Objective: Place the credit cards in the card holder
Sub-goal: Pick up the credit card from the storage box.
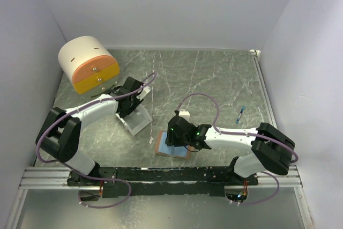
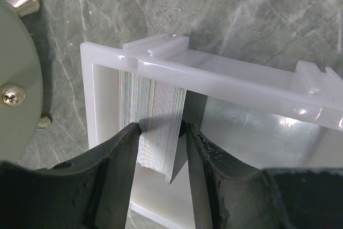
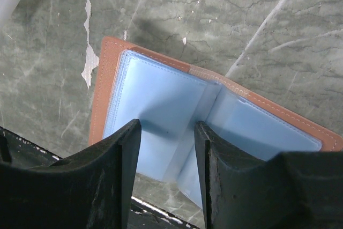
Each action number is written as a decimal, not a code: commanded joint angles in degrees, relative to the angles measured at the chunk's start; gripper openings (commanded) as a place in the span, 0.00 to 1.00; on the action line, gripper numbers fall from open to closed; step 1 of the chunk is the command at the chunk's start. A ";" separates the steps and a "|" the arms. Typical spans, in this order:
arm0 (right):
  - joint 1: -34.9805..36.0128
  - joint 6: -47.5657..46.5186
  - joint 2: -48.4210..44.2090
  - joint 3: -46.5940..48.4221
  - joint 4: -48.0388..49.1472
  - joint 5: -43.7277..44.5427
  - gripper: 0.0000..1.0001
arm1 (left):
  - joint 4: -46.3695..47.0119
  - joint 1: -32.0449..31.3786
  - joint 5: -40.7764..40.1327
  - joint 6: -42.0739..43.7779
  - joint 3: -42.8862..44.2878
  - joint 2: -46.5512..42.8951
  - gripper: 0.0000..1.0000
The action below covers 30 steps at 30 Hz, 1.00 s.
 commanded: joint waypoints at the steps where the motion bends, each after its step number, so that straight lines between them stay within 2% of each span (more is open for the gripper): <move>1: 0.33 -0.27 -0.84 -0.06 0.45 0.73 0.45 | 0.33 -0.28 -2.39 -0.08 1.62 -1.05 0.51; 12: 0.33 -0.40 -0.92 0.37 0.10 0.63 0.45 | -0.79 -1.89 -2.98 -0.57 2.01 -0.60 0.48; 18: 0.35 -0.56 -1.35 0.60 -0.35 0.79 0.45 | -0.95 -2.08 -0.98 -1.26 2.12 -0.12 0.53; 27: 0.35 -0.74 -1.54 1.03 -0.36 0.60 0.44 | 1.08 -2.78 3.88 -0.01 0.11 0.10 0.57; 30: 0.33 -0.92 -1.85 1.33 -0.79 0.93 0.45 | 1.88 -2.79 3.31 0.29 -0.37 0.14 0.57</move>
